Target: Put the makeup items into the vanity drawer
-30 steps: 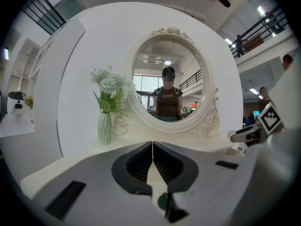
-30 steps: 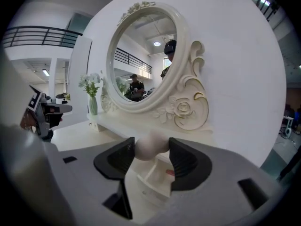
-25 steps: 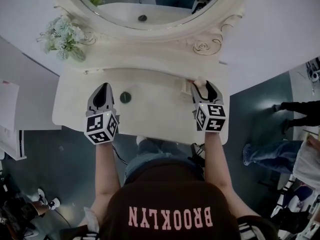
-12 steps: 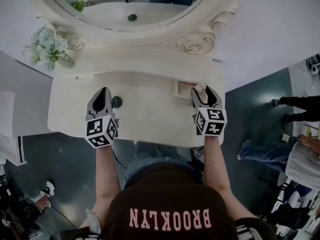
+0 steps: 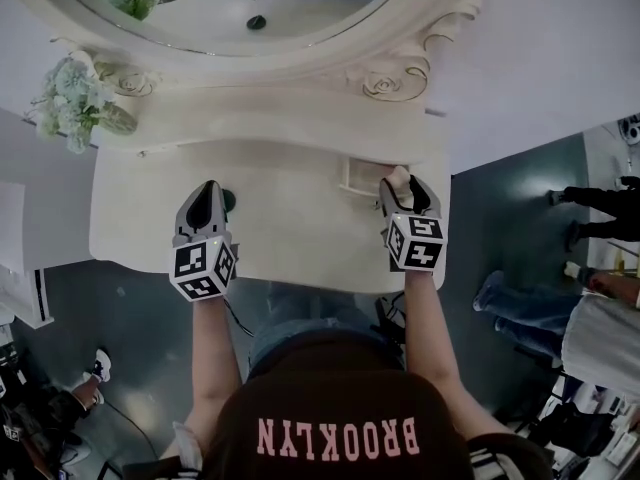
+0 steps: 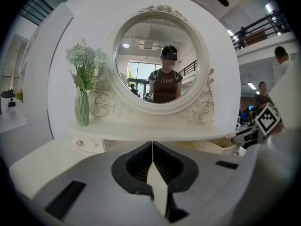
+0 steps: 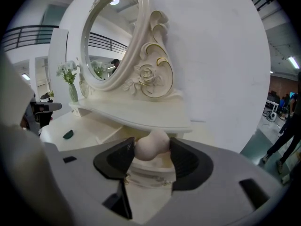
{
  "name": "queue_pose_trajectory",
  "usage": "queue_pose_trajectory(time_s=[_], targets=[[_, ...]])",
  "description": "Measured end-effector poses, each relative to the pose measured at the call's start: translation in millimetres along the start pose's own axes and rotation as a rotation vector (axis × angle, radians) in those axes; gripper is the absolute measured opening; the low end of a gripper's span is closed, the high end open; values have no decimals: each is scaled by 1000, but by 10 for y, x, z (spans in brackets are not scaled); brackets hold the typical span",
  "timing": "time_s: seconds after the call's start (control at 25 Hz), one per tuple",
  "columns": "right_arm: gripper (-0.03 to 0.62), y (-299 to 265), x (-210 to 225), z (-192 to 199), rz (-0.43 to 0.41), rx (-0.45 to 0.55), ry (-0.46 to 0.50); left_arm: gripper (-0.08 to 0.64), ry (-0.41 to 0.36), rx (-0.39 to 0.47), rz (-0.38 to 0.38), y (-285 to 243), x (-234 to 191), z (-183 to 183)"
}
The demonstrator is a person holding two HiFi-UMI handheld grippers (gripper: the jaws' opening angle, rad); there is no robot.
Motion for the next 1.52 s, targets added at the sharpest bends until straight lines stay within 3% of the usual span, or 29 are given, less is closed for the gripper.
queue_pose_trajectory(time_s=[0.24,0.68,0.8,1.0,1.52], targets=[[272,-24,23,26,6,-13,-21,6,3,-4,-4,-1,9,24],[272,115,-28,-191,16,79,-9,6,2,27,-22,133,-72,-64],[196,175,-94,-304,18,127,1,6,1,41,-36,215,-143,-89],[3,220,-261,-428,15,167,24,6,9,64,-76,389,-315,-110],[-2,189,-901,-590,-103,208,84,6,20,98,-186,862,-798,-135]])
Point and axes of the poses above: the fingertips, and each gripper's own axes: y backward along the fingers, x to its right, z out of its underside, the point moved 1 cm from there along y, backward along the fingers, and after that the axes turned 10 degrees about -y, right-handed, at the moved point
